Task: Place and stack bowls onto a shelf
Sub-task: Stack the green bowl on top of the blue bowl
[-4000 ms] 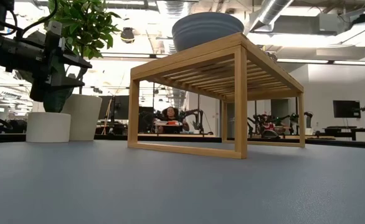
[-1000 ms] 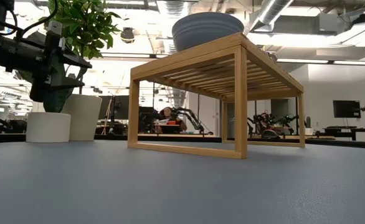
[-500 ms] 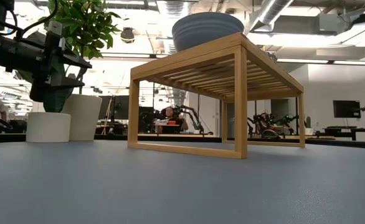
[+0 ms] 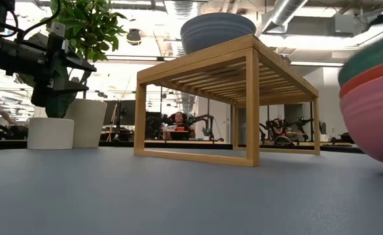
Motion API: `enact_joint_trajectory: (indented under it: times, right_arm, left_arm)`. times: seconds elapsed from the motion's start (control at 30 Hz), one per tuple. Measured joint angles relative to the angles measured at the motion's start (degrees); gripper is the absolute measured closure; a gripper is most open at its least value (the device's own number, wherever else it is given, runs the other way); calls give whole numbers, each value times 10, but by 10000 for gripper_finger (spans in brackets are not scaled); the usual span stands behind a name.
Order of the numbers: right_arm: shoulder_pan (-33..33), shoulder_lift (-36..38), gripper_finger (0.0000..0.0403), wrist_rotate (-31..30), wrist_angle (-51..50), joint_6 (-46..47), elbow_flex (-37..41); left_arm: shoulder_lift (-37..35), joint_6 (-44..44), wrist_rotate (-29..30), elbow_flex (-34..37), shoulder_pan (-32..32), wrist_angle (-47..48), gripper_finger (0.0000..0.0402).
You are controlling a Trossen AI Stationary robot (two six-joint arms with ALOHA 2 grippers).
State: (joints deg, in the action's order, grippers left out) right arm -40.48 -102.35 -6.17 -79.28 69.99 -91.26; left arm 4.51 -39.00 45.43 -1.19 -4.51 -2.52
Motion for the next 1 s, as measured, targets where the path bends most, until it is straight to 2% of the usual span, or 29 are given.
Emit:
enact_joint_trajectory:
  times: [0.3, 0.57, 0.77, 1.0]
  right_arm:
    - [0, 0, 385, -1, -107, -12, -98]
    - [8, 0, 385, -11, -108, -96, -198]
    - [22, 0, 385, -15, -107, -176, -282]
    - [48, 0, 385, -32, -107, -335, -399]
  left_arm:
    - [0, 9, 0, 0, 0, 0, 148]
    - [0, 9, 0, 0, 0, 0, 148]
    - [0, 9, 0, 0, 0, 0, 148]
    - [0, 9, 0, 0, 0, 0, 148]
